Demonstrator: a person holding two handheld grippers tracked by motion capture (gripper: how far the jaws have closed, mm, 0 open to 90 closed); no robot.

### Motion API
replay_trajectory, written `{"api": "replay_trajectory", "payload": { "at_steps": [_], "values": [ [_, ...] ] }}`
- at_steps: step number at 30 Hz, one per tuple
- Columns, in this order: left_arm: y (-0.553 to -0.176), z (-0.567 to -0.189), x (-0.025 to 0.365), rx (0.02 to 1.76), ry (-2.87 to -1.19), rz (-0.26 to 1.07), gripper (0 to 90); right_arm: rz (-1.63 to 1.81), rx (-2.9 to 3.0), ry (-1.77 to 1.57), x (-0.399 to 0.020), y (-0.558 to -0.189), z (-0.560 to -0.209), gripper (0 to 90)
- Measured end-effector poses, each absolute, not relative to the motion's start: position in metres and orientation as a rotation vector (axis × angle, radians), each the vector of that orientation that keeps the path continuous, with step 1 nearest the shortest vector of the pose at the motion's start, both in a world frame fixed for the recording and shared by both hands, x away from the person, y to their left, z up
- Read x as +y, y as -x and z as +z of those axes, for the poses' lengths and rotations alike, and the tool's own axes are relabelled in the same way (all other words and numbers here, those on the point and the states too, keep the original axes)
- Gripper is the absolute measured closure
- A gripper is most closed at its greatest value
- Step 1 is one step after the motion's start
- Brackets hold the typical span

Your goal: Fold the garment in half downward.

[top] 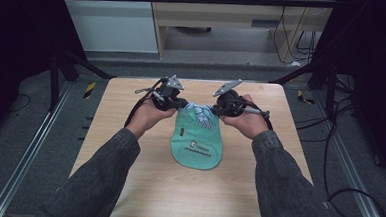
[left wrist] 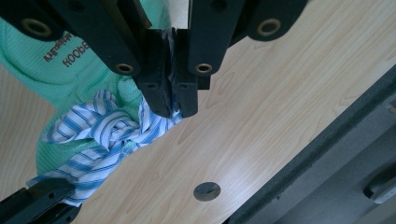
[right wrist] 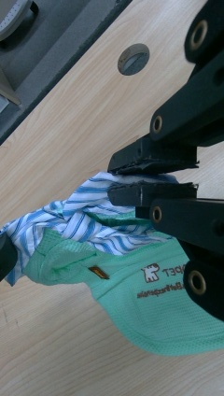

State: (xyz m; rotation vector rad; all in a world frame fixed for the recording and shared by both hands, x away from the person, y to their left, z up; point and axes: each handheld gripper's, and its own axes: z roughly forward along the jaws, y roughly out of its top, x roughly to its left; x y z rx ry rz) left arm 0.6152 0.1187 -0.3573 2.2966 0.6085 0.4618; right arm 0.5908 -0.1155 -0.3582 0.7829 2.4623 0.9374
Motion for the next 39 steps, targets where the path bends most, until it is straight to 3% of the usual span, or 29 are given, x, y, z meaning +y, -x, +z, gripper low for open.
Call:
{"api": "replay_trajectory", "payload": {
  "at_steps": [14, 39],
  "values": [
    [-0.629, -0.348, 0.115, 0.623, -2.290, 0.495, 86.4, 0.955, 2.432, -0.811, -0.115, -0.602, -0.356, 83.1],
    [-0.588, -0.369, 0.122, 0.544, -2.298, 0.542, 86.4, 0.924, 2.456, -0.717, -0.112, -0.572, -0.375, 83.0]
  ]
}}
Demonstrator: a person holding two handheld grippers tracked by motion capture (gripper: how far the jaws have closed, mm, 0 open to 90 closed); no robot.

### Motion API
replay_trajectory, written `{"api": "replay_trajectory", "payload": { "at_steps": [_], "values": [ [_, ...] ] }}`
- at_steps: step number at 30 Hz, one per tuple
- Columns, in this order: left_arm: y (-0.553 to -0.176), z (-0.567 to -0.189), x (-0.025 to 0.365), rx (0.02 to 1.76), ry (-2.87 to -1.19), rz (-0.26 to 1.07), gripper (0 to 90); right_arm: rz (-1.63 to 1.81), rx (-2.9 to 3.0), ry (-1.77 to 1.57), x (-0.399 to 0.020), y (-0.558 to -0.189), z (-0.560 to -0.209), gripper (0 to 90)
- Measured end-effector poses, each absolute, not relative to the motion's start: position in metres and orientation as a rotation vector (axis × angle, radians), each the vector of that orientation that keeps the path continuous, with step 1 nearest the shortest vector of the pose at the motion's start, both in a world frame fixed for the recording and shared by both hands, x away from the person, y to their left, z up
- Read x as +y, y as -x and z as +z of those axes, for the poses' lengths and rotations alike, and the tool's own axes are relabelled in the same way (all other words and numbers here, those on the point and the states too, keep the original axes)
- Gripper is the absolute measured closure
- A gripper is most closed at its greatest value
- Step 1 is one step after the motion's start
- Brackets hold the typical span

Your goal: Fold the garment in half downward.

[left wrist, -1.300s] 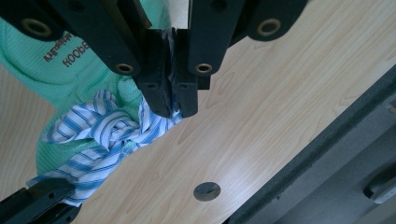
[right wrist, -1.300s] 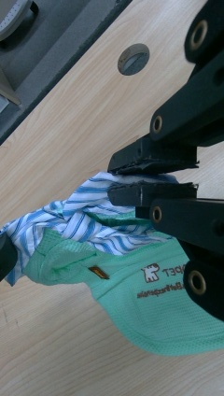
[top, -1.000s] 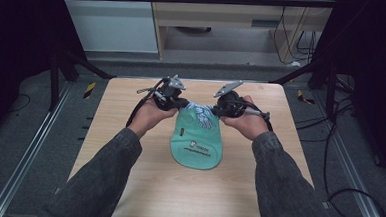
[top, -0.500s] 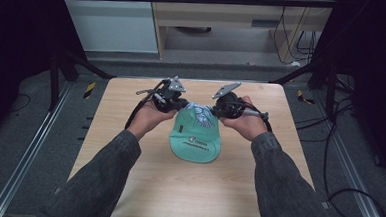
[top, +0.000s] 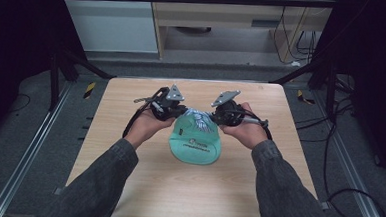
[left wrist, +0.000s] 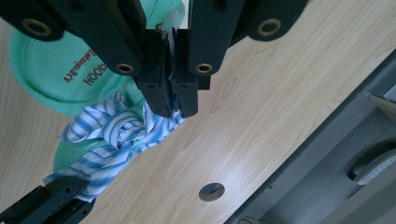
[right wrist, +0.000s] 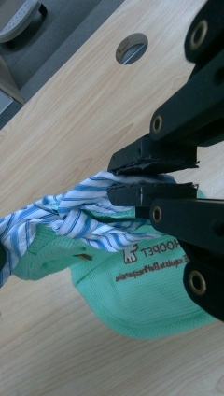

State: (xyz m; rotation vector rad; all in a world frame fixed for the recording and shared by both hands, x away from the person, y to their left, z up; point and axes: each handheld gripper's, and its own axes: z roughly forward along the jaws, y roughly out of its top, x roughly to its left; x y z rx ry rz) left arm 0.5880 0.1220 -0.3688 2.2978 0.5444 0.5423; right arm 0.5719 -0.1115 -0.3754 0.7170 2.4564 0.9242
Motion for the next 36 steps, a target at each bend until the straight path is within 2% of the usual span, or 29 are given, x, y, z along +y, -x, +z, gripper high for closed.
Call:
{"api": "replay_trajectory", "payload": {
  "at_steps": [36],
  "values": [
    [-0.550, -0.409, 0.137, 0.543, -2.308, 0.494, 86.2, 0.904, 2.522, -0.653, -0.101, -0.538, -0.417, 83.0]
  ]
}}
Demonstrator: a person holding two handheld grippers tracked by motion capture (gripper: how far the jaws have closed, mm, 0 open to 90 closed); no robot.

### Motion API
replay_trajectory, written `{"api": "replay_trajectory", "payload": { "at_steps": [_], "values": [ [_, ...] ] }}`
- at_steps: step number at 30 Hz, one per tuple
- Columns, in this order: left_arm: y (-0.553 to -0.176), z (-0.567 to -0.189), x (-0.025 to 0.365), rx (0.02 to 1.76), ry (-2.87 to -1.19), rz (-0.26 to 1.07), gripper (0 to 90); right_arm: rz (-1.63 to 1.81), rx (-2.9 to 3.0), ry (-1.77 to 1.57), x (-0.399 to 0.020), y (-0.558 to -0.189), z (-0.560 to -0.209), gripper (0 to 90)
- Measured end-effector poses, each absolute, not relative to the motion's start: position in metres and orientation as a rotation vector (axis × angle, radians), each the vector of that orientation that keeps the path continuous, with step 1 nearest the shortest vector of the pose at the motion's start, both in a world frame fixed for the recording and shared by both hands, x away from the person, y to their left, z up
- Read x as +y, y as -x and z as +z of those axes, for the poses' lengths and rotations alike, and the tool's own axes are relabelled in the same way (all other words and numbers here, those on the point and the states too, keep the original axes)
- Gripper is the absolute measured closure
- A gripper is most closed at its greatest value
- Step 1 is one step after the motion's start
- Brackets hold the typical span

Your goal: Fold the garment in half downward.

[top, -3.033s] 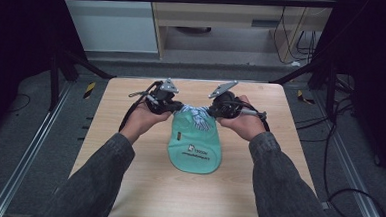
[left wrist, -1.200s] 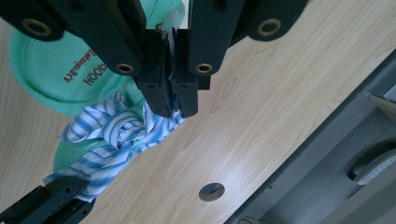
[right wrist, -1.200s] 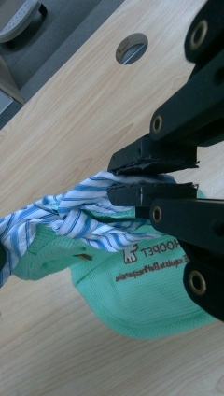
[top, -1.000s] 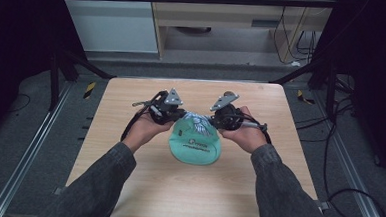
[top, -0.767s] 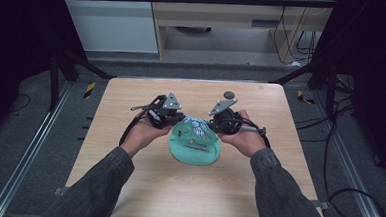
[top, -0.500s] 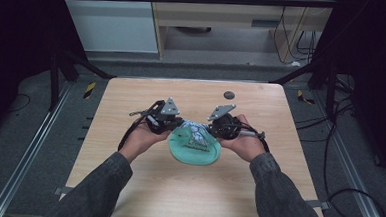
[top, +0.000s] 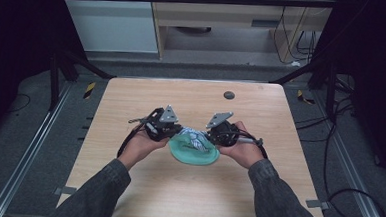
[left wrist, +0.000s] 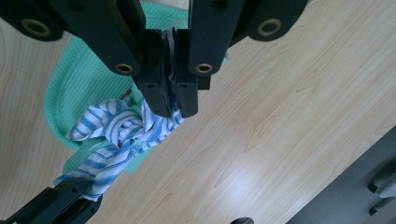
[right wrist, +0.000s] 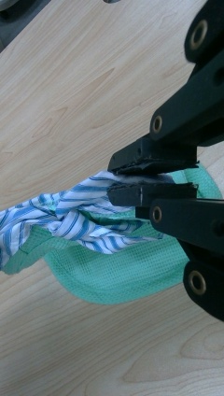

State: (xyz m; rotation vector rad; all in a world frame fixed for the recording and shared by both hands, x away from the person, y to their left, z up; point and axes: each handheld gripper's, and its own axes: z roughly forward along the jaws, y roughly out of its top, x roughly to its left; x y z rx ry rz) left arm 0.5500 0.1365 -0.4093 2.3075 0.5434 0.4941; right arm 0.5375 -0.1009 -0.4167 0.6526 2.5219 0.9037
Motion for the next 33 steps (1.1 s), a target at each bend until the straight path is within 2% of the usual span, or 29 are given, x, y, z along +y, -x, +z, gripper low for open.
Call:
{"api": "replay_trajectory", "payload": {
  "at_steps": [33],
  "values": [
    [-0.528, -0.428, 0.139, 0.558, -2.281, 0.427, 85.8, 0.912, 2.545, -0.677, -0.104, -0.516, -0.438, 81.6]
  ]
}}
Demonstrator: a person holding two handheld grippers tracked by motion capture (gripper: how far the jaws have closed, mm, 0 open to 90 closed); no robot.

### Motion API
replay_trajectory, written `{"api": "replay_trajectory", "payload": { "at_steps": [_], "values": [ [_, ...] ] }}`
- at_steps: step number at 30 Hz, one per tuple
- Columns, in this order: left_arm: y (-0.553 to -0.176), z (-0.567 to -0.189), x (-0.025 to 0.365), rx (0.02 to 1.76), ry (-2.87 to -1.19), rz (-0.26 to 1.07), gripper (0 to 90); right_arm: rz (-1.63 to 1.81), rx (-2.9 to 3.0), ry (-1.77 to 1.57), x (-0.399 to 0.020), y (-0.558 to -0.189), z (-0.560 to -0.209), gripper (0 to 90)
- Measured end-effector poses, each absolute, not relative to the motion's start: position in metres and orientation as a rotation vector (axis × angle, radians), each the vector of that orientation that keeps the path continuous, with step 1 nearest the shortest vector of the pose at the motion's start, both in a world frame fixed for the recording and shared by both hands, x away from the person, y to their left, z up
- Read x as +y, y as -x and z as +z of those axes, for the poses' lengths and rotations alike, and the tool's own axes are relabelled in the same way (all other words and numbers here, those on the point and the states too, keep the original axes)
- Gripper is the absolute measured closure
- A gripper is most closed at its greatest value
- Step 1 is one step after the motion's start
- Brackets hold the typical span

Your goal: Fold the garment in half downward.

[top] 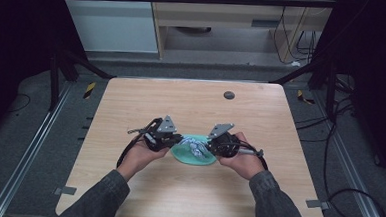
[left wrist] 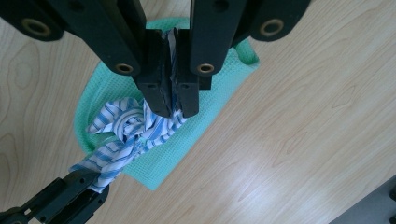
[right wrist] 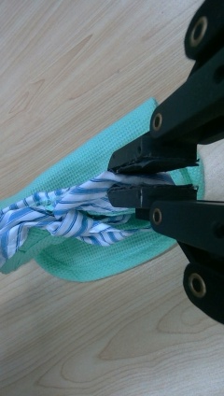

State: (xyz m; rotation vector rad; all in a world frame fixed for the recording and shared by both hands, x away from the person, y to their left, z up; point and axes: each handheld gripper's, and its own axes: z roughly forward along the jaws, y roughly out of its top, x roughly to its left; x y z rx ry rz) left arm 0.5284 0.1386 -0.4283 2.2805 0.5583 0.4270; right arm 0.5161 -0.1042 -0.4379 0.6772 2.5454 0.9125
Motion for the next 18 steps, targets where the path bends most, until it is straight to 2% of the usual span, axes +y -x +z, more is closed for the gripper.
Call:
{"api": "replay_trajectory", "payload": {
  "at_steps": [18],
  "values": [
    [-0.518, -0.438, 0.141, 0.558, -2.285, 0.400, 85.3, 0.908, 2.564, -0.675, -0.102, -0.508, -0.443, 80.0]
  ]
}}
